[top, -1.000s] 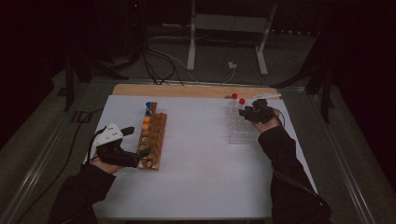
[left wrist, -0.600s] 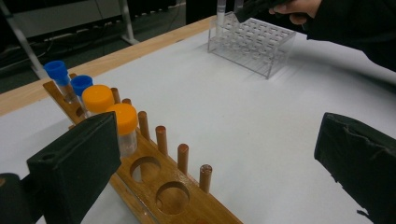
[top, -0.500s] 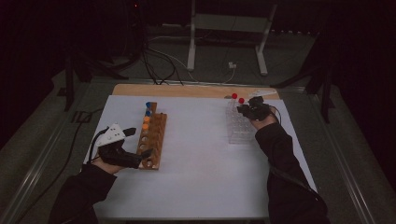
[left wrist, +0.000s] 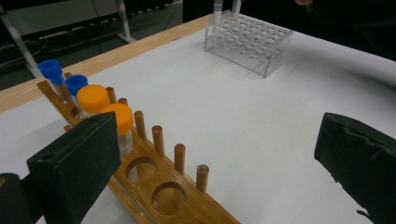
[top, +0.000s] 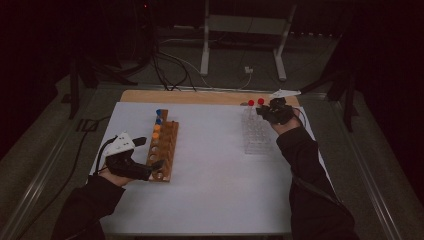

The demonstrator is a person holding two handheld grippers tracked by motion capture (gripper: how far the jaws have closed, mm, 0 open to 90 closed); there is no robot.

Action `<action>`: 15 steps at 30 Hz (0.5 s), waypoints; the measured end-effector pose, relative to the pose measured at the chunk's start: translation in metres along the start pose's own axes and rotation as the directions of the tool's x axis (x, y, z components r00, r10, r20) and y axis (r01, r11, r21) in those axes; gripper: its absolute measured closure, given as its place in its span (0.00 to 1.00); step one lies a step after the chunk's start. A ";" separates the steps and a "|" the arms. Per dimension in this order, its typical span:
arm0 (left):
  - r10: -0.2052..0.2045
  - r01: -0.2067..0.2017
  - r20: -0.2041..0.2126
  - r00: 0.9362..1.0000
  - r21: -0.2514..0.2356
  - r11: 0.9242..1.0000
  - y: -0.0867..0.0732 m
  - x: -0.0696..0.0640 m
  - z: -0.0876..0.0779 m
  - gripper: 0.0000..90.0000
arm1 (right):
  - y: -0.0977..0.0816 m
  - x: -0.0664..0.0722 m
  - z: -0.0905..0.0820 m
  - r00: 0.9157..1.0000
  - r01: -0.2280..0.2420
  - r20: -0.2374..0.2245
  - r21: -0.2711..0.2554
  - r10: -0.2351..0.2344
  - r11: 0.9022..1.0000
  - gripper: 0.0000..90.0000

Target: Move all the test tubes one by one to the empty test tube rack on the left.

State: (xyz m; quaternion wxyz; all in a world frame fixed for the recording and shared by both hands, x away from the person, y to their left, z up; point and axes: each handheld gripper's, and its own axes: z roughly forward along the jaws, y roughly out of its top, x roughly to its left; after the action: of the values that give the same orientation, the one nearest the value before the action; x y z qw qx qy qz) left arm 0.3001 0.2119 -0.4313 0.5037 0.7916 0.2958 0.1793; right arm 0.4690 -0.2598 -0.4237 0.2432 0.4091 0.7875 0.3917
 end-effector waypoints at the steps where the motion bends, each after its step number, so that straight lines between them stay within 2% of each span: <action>1: -0.002 0.002 0.004 1.000 0.001 1.000 0.000 0.000 0.000 0.01 | 0.002 0.001 -0.003 1.000 0.005 0.005 -0.007 -0.005 1.000 0.84; 5: 0.002 -0.002 0.013 1.000 0.000 1.000 0.003 -0.001 0.002 0.01 | 0.010 0.004 -0.016 1.000 0.021 0.002 -0.033 -0.021 0.999 0.84; 9: 0.009 -0.009 0.025 1.000 0.003 1.000 0.006 -0.004 0.004 0.01 | 0.013 0.010 -0.026 0.999 0.027 -0.020 -0.063 -0.028 0.998 0.84; 15: 0.011 -0.011 0.048 0.999 0.006 1.000 0.010 -0.007 0.008 0.01 | 0.011 0.030 -0.040 0.996 0.053 -0.068 -0.102 -0.060 0.993 0.84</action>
State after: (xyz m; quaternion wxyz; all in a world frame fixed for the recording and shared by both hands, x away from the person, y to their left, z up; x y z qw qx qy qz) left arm 0.3021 0.1988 -0.4255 0.5071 0.7989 0.2799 0.1618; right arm 0.4292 -0.2477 -0.3937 0.2465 0.3598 0.7861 0.4379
